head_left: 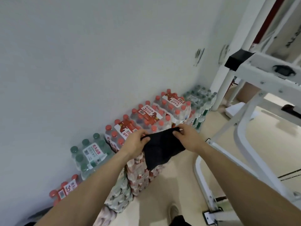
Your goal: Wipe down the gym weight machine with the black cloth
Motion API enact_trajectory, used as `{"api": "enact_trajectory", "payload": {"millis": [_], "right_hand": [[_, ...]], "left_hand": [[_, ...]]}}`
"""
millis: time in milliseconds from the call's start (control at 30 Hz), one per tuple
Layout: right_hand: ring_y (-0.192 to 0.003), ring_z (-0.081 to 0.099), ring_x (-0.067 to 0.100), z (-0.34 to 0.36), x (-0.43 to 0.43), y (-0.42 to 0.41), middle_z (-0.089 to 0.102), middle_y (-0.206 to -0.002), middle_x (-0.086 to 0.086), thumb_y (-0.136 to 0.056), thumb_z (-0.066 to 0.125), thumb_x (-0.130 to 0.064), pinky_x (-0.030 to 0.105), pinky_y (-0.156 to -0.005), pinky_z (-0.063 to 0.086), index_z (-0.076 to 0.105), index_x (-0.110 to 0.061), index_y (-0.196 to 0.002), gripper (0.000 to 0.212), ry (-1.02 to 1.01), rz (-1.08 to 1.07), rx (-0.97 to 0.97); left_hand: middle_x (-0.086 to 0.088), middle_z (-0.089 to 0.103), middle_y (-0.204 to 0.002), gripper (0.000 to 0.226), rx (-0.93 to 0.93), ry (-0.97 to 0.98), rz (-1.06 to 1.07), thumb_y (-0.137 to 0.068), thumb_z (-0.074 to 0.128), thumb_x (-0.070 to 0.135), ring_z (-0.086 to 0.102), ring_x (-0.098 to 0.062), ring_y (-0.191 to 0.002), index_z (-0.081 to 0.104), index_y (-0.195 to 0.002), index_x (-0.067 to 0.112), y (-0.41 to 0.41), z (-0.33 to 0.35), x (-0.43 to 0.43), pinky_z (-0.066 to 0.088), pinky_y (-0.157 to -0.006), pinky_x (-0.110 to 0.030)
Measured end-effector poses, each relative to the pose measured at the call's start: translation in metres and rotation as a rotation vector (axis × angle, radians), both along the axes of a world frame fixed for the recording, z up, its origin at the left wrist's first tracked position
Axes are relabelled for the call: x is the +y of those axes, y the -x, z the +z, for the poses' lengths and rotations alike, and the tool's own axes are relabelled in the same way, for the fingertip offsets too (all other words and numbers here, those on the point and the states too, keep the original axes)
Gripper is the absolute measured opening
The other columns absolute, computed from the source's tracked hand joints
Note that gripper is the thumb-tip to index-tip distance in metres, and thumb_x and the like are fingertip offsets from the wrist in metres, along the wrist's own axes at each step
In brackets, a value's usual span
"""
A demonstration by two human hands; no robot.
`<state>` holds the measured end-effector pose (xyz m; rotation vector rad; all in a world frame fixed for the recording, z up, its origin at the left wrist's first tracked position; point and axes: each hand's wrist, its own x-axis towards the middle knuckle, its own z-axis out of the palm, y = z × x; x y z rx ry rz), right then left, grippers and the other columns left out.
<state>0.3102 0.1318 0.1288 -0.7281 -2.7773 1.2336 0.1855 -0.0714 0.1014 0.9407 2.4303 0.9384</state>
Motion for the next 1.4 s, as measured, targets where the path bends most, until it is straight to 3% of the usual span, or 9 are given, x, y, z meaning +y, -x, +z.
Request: {"api": "enact_trajectory", "payload": {"millis": [133,267,433,600,800,933,1200,1300,1400], "right_hand": [[-0.055,0.051,0.013,-0.001,0.042,0.048,0.055,-0.062,0.000,-0.100,0.059,-0.032,0.028,-0.057,0.040,0.058,-0.011,-0.070,0.036,0.019,0.090,-0.132],[-0.082,0.069,0.019,-0.011,0.083,0.105,0.072,-0.092,0.004,-0.101,0.057,-0.034,0.031,-0.074,0.057,0.070,-0.015,-0.101,0.023,0.078,0.175,-0.208],[-0.084,0.065,0.028,-0.033,0.126,0.195,0.067,-0.090,0.010,-0.102,0.054,-0.030,0.038,-0.073,0.052,0.065,-0.006,-0.102,0.027,0.063,0.215,-0.156],[-0.092,0.065,0.026,-0.047,0.147,0.267,0.068,-0.093,0.006,-0.100,0.056,-0.023,0.030,-0.077,0.045,0.067,-0.008,-0.104,0.019,0.007,0.253,-0.026],[-0.077,0.063,0.018,-0.036,0.163,0.311,0.068,-0.082,0.001,-0.097,0.061,-0.032,0.029,-0.075,0.048,0.071,-0.016,-0.095,0.018,0.053,0.234,0.032],[-0.054,0.060,0.014,-0.028,0.162,0.323,0.070,-0.071,0.001,-0.096,0.062,-0.026,0.029,-0.059,0.046,0.072,-0.012,-0.092,0.017,0.222,0.180,0.046],[-0.065,0.060,0.024,-0.047,0.156,0.300,0.073,-0.084,0.014,-0.089,0.042,-0.005,0.025,-0.049,0.043,0.074,-0.010,-0.094,0.033,0.487,0.062,-0.052],[-0.078,0.064,0.023,-0.082,0.160,0.276,0.072,-0.102,0.022,-0.092,0.047,-0.013,0.031,-0.065,0.048,0.074,-0.009,-0.100,0.028,0.444,0.097,-0.185],[-0.118,0.060,0.023,-0.111,0.164,0.262,0.065,-0.131,0.008,-0.095,0.047,-0.014,0.035,-0.101,0.046,0.070,-0.015,-0.122,0.036,0.231,0.229,-0.271]], "left_hand": [[0.010,0.065,-0.092,0.010,-0.017,0.023,0.038,-0.099,0.060,0.029,0.061,-0.011,-0.087,0.065,-0.091,0.025,0.040,-0.001,0.027,0.046,-0.077,-0.026],[0.016,0.060,-0.075,0.025,-0.070,0.070,0.122,-0.098,0.061,0.031,0.057,-0.004,-0.069,0.059,-0.073,0.034,0.084,-0.002,0.061,0.038,-0.060,-0.020],[0.001,0.069,-0.092,0.017,-0.077,0.104,0.382,-0.098,0.061,0.032,0.066,-0.017,-0.079,0.070,-0.096,0.018,0.140,-0.008,0.104,0.050,-0.073,-0.030],[-0.006,0.066,-0.100,0.008,-0.153,-0.075,0.625,-0.102,0.053,0.015,0.070,-0.017,-0.051,0.060,-0.104,0.012,0.184,-0.013,0.135,0.057,-0.058,-0.031],[-0.008,0.070,-0.093,0.006,-0.098,-0.167,0.722,-0.100,0.056,0.014,0.073,-0.020,-0.075,0.062,-0.100,0.014,0.211,-0.006,0.146,0.061,-0.077,-0.039],[-0.004,0.071,-0.093,0.010,-0.002,-0.164,0.720,-0.096,0.062,0.017,0.070,-0.022,-0.087,0.068,-0.102,0.013,0.220,-0.003,0.142,0.056,-0.085,-0.033],[0.000,0.072,-0.112,0.019,-0.026,0.053,0.505,-0.095,0.065,0.017,0.066,-0.015,-0.099,0.075,-0.111,0.015,0.191,-0.029,0.132,0.046,-0.091,-0.020],[-0.004,0.068,-0.126,0.024,-0.031,0.158,0.410,-0.097,0.062,0.014,0.065,-0.021,-0.109,0.073,-0.118,0.011,0.172,-0.063,0.131,0.048,-0.099,-0.029],[-0.003,0.059,-0.140,0.030,0.046,0.272,0.298,-0.098,0.059,0.020,0.061,-0.024,-0.119,0.069,-0.125,0.012,0.157,-0.092,0.135,0.046,-0.102,-0.032]]}}
